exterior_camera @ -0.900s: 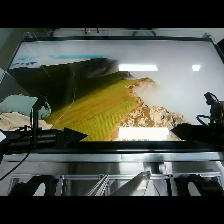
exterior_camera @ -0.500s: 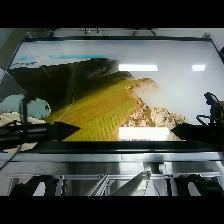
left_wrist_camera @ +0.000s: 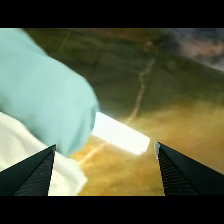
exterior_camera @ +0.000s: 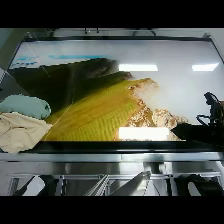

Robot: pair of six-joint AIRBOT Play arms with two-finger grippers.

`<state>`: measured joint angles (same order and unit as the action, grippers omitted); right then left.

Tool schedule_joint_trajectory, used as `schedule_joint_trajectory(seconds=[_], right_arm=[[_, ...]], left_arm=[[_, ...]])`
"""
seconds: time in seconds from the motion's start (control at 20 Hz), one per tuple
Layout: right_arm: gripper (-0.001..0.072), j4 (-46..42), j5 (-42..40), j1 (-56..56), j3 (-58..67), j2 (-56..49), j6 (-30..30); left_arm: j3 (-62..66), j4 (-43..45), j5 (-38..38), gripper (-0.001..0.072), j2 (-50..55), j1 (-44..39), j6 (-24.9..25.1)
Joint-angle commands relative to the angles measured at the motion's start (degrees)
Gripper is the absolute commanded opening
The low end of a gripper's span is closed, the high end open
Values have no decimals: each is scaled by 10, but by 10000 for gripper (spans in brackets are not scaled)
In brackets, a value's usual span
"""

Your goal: Fold the shirts.

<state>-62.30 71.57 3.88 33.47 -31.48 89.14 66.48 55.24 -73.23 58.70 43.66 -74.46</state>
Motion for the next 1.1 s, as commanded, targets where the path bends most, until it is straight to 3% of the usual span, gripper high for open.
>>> schedule_joint_trajectory(seconds=[0.0,0.15,0.4,0.7,0.9,1.0,1.05], right_arm=[[20,0,0,0,0,0,0],[20,0,-1,0,0,0,0],[20,0,-9,0,0,0,0],[20,0,-28,0,0,0,0],[20,0,-28,0,0,0,0],[20,0,-28,0,0,0,0],[20,0,-28,0,0,0,0]], left_arm=[[118,23,-45,720,192,53,-6],[193,22,-63,719,322,91,21],[278,22,-48,718,449,136,62],[365,-9,-110,700,577,129,87],[417,-58,-97,681,618,108,113],[438,-62,-97,280,624,97,120],[446,-64,-100,42,624,92,131]])
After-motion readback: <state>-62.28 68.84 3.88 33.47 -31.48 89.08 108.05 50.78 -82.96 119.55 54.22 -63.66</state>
